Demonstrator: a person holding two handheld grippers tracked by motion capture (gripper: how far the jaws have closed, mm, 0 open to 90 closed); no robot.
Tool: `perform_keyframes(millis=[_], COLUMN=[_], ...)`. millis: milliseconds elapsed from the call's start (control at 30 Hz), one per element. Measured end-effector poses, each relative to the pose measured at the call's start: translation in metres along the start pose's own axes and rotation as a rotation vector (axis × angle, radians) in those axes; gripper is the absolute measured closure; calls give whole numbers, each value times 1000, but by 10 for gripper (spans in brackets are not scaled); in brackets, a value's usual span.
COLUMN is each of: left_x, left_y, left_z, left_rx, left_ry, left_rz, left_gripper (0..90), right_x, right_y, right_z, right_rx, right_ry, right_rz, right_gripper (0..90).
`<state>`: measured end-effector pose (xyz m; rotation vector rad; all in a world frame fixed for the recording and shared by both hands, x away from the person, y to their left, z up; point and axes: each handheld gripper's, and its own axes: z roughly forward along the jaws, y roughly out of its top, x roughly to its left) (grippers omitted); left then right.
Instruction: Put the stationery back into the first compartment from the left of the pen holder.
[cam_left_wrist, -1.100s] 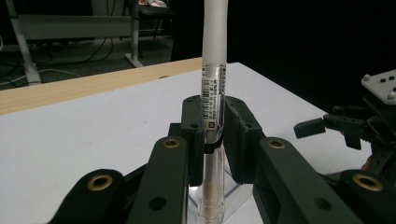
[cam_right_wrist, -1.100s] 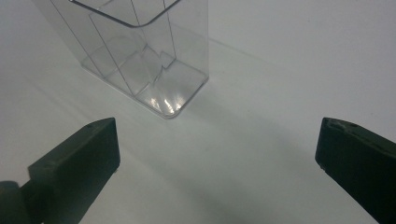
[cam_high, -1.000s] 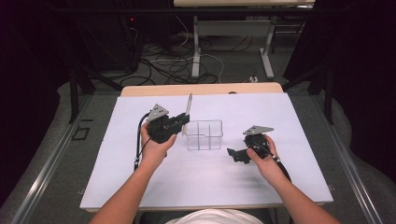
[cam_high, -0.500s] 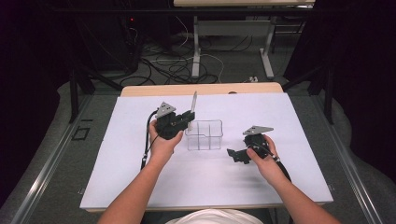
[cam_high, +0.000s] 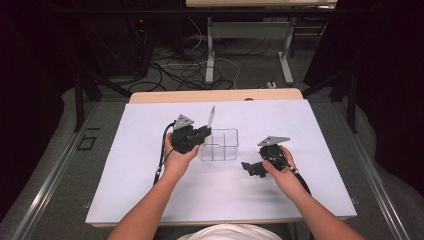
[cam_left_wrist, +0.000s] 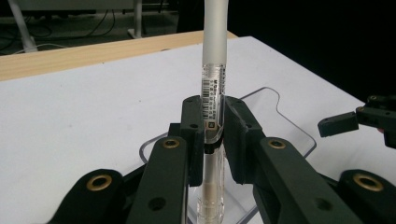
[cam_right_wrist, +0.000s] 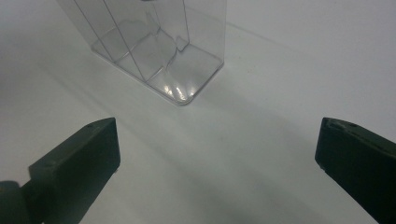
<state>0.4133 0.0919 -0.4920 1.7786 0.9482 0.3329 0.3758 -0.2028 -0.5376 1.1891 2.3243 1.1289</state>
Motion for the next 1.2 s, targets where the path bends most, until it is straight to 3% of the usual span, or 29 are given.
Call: perform_keyframes(millis=[300, 500, 533, 733, 867, 1033, 1100, 1200], left_x=[1, 1, 1, 5, 8, 12, 15, 19], left_y=[1, 4, 5, 8, 9, 4, 0, -6], left_z=[-4, -13, -15, -27, -39, -55, -61, -70], left_rx=[4, -41, -48, -35, -24, -47, -54, -41], left_ry=[-6, -15, -11, -19, -4, 5, 23, 47], left_rz=[-2, 13, 14, 4, 22, 45, 32, -32], left_gripper=[777, 622, 554, 401, 355, 302, 295, 261], right_x=[0, 0, 0, -2, -2, -2, -3, -4], right_y=[0, 0, 0, 0, 0, 0, 0, 1], right_z=[0, 0, 0, -1, -1, -2, -2, -3], right_rx=[-2, -1, 1, 1, 0, -4, -8, -14], right_ry=[3, 5, 5, -1, -8, -10, -10, -15], right_rz=[-5, -6, 2, 6, 1, 5, 4, -3], right_gripper=[0, 2, 2, 4, 7, 7, 7, 7])
